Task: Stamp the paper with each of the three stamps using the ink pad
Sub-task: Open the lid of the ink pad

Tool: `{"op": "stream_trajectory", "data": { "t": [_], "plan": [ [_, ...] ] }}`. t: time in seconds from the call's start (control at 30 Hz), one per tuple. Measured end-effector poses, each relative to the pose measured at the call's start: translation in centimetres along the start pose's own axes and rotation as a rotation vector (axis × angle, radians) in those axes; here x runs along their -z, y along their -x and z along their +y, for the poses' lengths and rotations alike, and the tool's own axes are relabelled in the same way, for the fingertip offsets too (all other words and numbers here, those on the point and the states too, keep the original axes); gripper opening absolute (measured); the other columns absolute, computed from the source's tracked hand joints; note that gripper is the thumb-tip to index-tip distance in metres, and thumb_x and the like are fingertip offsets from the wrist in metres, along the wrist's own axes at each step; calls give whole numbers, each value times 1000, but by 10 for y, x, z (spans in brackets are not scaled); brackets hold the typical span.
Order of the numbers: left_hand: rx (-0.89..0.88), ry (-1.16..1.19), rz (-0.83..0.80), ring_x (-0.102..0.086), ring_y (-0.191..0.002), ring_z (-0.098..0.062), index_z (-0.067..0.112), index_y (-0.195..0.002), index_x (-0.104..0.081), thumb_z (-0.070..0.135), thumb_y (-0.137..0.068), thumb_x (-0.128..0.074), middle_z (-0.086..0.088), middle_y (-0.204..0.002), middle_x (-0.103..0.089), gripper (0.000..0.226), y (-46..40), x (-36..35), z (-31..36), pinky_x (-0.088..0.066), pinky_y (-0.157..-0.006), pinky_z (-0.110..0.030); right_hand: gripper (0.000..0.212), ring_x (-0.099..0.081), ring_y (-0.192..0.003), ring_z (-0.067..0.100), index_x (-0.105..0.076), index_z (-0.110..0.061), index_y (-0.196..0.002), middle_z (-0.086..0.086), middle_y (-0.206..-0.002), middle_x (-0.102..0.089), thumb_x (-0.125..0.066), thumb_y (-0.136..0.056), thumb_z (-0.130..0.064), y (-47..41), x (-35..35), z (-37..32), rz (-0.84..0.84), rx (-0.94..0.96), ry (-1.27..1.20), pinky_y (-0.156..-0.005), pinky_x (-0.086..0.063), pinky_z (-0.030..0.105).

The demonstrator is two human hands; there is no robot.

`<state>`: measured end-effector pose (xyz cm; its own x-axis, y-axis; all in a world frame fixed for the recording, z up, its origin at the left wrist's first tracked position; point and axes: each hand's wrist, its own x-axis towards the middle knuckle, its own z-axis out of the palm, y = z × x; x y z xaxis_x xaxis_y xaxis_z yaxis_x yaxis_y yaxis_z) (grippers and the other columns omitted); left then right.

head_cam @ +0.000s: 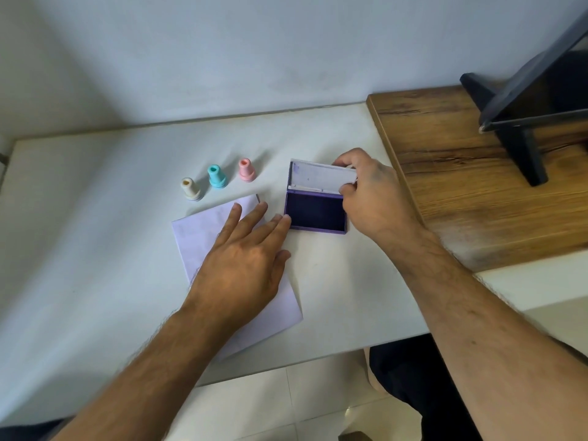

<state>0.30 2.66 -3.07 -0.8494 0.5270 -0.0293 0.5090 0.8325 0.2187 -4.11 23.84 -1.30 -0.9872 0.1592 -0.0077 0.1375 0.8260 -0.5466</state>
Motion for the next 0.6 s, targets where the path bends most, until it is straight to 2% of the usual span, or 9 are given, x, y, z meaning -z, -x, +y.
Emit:
{"op": "stream_trajectory", "data": {
  "t": [0.07,0.23,0.37,0.47,0.6],
  "plan": [
    [-13,-16,-11,-32,-144,-25,14,-144,-44,37,-98,-33,-2,-144,-52,53,0,-2,-1,-18,-120,-46,36,-54,-98,19,-48,-21,-122,7,-115,-61,-57,-91,-5,-1,-4,2,54,-32,-29,-59,-44,20],
    [-24,-19,-13,-31,-144,-24,14,-144,-44,38,-98,-33,-2,-144,-51,53,1,-4,-2,-17,-120,-46,38,-59,-104,22,-51,-23,-122,6,-116,-64,-62,-89,-8,-5,-14,5,129,-65,-79,-73,-58,32],
    [-35,-16,-3,-32,-144,-24,14,-143,-45,38,-98,-33,-2,-143,-52,53,1,-4,-2,-17,-120,-46,53,-57,-106,20,-49,-27,-137,6,-120,-60,-64,-89,-8,-6,-18,4,167,-104,-61,-83,-57,38],
    [-44,-16,2,-33,-143,-24,13,-142,-47,37,-98,-36,-2,-142,-54,51,2,-4,-3,-17,-120,-46,63,-61,-100,21,-37,-27,-144,6,-118,-62,-62,-90,-6,-5,-19,4,158,-145,-97,-78,-59,39],
    [-64,-15,19,-37,-141,-24,13,-139,-51,37,-98,-36,-1,-138,-58,49,2,-2,-2,-19,-119,-47,50,-64,-101,17,-49,-21,-137,4,-117,-69,-64,-90,-11,-8,-20,6,171,-218,-145,-80,-59,34]
  ]
}}
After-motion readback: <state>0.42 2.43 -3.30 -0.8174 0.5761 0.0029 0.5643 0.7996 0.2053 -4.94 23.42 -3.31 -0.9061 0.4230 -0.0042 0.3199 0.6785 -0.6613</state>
